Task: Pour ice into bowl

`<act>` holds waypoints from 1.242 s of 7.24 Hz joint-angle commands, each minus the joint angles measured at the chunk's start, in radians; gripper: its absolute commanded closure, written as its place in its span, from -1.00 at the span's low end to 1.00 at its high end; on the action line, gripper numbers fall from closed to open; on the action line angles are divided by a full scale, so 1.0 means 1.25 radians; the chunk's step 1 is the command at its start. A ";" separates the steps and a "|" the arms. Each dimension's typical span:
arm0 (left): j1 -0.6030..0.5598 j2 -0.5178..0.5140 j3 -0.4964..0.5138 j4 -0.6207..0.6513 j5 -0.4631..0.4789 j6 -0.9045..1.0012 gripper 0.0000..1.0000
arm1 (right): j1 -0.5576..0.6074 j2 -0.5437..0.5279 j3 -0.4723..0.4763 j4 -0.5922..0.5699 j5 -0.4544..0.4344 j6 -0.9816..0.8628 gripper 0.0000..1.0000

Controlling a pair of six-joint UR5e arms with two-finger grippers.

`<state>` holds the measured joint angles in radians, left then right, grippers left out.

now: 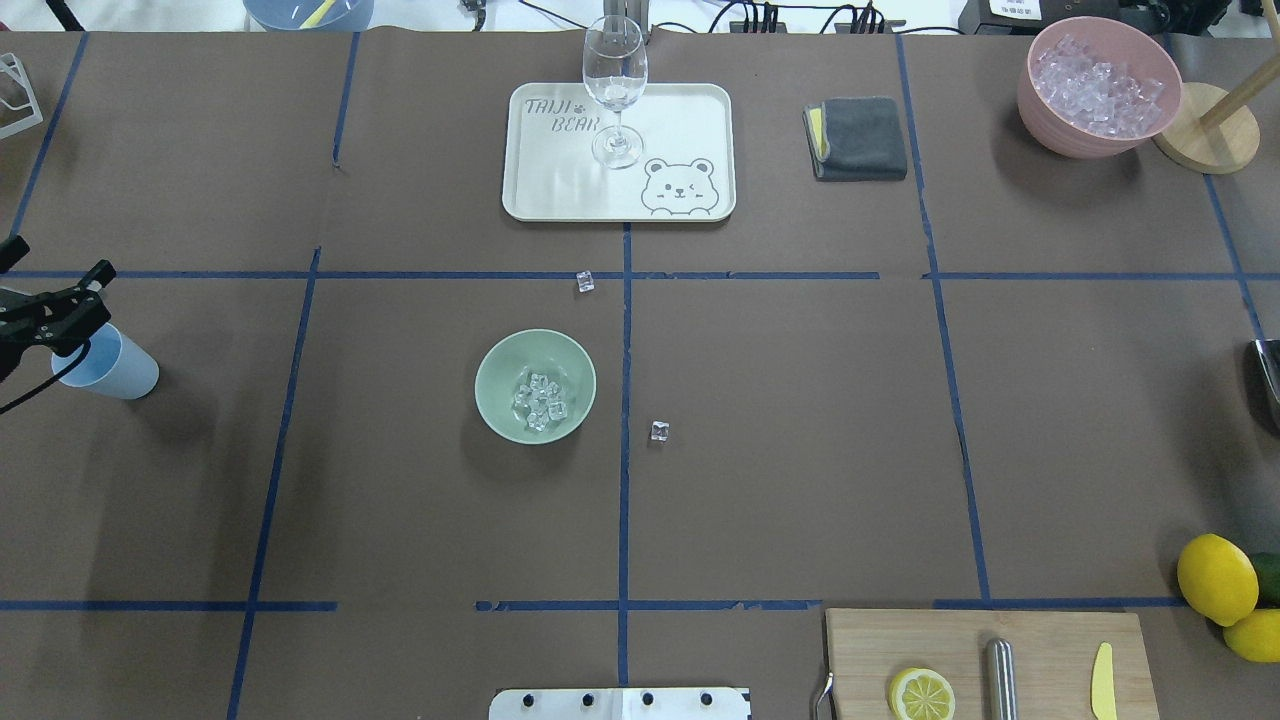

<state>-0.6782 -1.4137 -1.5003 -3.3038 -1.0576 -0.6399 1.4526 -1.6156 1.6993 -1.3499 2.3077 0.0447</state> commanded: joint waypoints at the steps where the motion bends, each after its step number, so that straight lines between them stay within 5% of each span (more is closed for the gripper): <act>1: -0.192 -0.007 -0.024 0.113 -0.280 0.108 -0.99 | 0.000 0.003 0.010 0.000 0.000 0.004 -1.00; 4: -0.343 -0.012 -0.086 0.344 -0.518 0.140 -1.00 | 0.000 0.008 0.015 0.000 0.000 0.012 -1.00; 6: -0.501 -0.056 -0.114 0.558 -0.757 0.140 -1.00 | 0.000 0.009 0.028 -0.001 0.001 0.015 -1.00; 9: -0.552 -0.058 -0.115 0.838 -0.808 0.143 -1.00 | -0.001 0.009 0.062 -0.001 0.006 0.061 -1.00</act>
<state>-1.3401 -1.4801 -1.6400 -2.4345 -2.0523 -0.4631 1.4523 -1.6056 1.7636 -1.3514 2.3117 0.1084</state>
